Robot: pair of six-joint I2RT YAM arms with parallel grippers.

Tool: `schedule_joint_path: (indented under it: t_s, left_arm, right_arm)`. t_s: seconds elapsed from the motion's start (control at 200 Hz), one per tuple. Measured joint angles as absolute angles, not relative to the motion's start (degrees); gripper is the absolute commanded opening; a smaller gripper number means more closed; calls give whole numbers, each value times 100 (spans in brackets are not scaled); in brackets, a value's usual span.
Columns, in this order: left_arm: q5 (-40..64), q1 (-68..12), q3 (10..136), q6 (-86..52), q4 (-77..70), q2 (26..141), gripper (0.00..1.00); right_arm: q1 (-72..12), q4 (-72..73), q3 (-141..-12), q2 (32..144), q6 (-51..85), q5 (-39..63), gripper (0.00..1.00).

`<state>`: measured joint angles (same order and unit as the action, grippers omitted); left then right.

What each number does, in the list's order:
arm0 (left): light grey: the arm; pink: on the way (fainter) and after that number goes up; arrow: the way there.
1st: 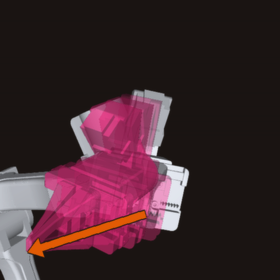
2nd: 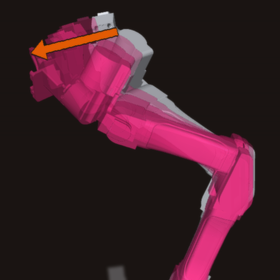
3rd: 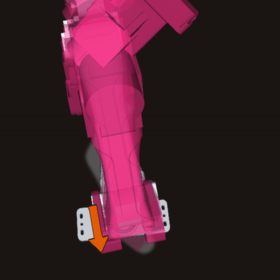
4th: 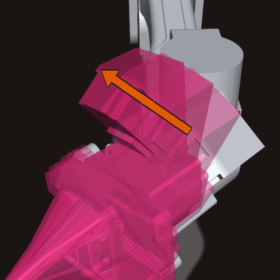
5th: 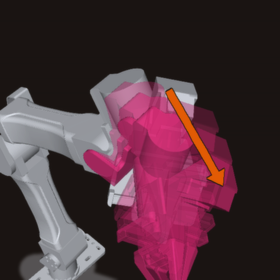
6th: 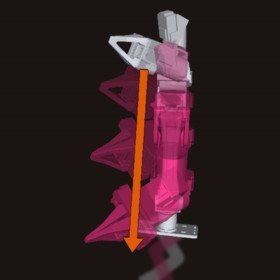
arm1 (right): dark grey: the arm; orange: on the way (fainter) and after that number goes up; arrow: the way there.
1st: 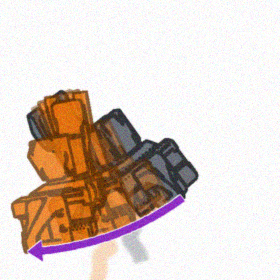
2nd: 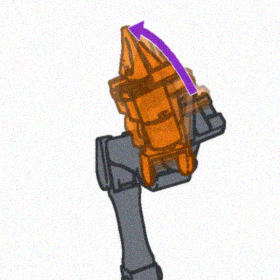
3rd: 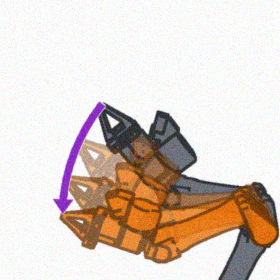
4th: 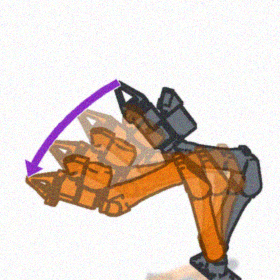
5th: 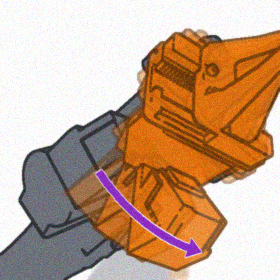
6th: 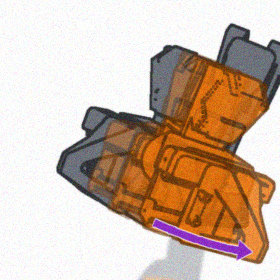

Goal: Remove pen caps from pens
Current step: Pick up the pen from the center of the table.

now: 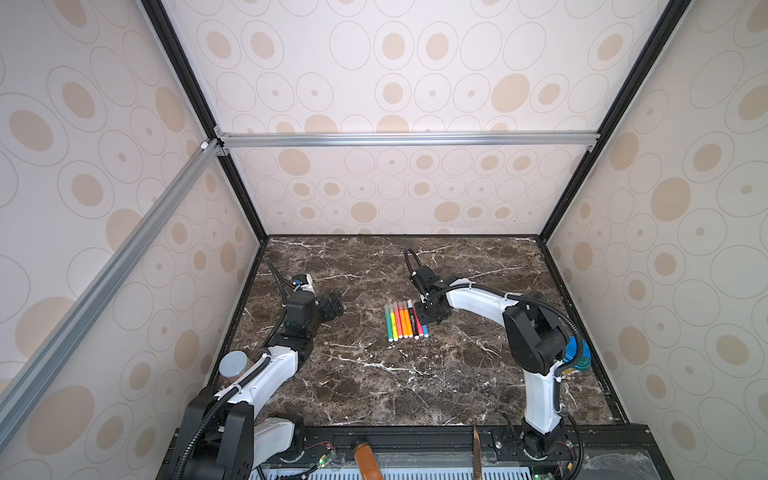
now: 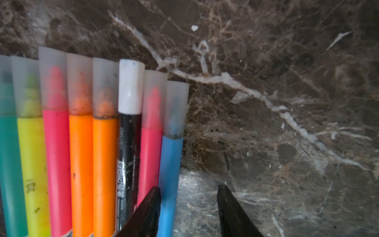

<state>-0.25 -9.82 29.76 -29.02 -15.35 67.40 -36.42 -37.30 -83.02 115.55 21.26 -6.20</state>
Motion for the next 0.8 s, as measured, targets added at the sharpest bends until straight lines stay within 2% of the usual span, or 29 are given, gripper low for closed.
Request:
schedule_joint_path:
  t_s: [0.18, 0.445, 0.8]
  left_arm:
    - [-25, -982, 3024, -2902, -1514, 6757, 100]
    - [-23, -982, 3026, -2902, -1481, 6761, 100]
    - [250, -1015, 3142, -2928, -1441, 6925, 98]
  right_arm:
    - [-3642, -3734, -8305, 11644, 2171, -617, 43]
    - [-3642, -3747, -8296, 11710, 2200, -598, 33]
    - [-3642, -3426, -7975, 11559, 2134, -456, 8]
